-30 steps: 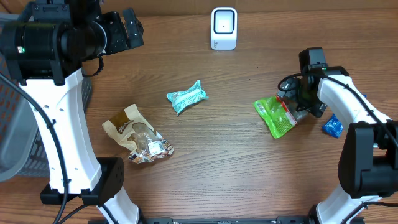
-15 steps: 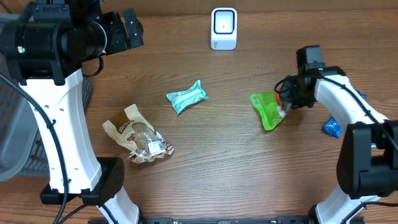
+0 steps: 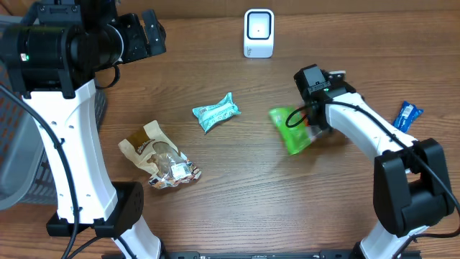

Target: Scan the item barcode

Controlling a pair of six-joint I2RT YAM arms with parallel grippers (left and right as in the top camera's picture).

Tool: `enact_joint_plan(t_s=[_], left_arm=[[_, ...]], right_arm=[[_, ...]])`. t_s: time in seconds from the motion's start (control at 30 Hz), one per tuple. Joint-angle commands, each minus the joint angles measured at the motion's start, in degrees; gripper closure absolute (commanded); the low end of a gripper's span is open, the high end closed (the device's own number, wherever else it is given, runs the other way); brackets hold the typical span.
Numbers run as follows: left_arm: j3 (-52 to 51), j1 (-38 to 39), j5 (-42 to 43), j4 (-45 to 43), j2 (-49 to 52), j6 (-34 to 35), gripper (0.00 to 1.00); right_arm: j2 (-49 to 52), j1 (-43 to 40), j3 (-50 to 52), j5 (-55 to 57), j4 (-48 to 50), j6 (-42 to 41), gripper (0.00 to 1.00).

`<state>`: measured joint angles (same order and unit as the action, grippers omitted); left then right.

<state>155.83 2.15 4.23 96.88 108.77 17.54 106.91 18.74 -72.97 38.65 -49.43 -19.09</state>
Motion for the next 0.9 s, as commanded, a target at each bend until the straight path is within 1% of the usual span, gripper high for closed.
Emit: enact_joint_plan(t_s=[0.0,0.07,0.17,0.2,0.33,0.37,0.43,0.53,0.6,0.63,0.73,0.83,0.87], left_arm=[[-0.1,0.1,-0.2,-0.1,0.0,-1.1,0.0],[-0.1,0.1,-0.2,-0.1,0.0,-1.1,0.0],[-0.1,0.1,-0.2,-0.1,0.0,-1.1,0.0],[-0.1,0.1,-0.2,-0.1,0.0,-1.1,0.0],[-0.1,0.1,-0.2,-0.1,0.0,-1.1,0.0],[-0.1,0.1,-0.2,-0.1,0.0,-1.1,0.0],[-0.1,0.1,-0.2,-0.1,0.0,-1.1,0.0],[-0.1,0.1,-0.2,-0.1,0.0,-1.1,0.0],[-0.1,0.1,-0.2,-0.1,0.0,-1.1,0.0],[-0.1,0.1,-0.2,-0.1,0.0,-1.1,0.0],[-0.1,0.1,-0.2,-0.1,0.0,-1.1,0.0],[-0.1,0.1,-0.2,-0.1,0.0,-1.1,0.0],[-0.1,0.1,-0.2,-0.1,0.0,-1.1,0.0]], right_arm=[[-0.3,-0.2,-0.9,-5.9,0.9,-3.5,0.0],[-0.3,-0.6,-0.9,-19.8,0.7,-3.5,0.0],[-0.4,-2.1,-1.0,-32.9,0.6,-4.2,0.0],[-1.2,-3.6,-1.2,-36.7,-0.3,-6.8,0.0],[-6.6,-8.3,-1.4,-40.7,-3.0,-12.0,0.0],[-12.6,-11.3,-1.4,-41.5,-4.4,-12.9,0.0],[-16.9,-12.9,-1.3,-42.3,-5.6,-13.4,0.0],[-21.3,-13.2,0.9,-48.5,-6.6,-14.0,0.0],[-21.2,-12.0,4.6,-52.9,-5.4,-14.9,0.0],[-21.2,-11.3,6.9,-53.4,-4.3,-16.3,0.01],[-21.2,-9.9,14.6,-53.8,0.6,-20.5,0.16],[-21.2,-9.5,21.5,-53.7,8.2,-21.9,0.34],[-21.2,-9.5,23.3,-53.2,10.9,-21.9,0.36]])
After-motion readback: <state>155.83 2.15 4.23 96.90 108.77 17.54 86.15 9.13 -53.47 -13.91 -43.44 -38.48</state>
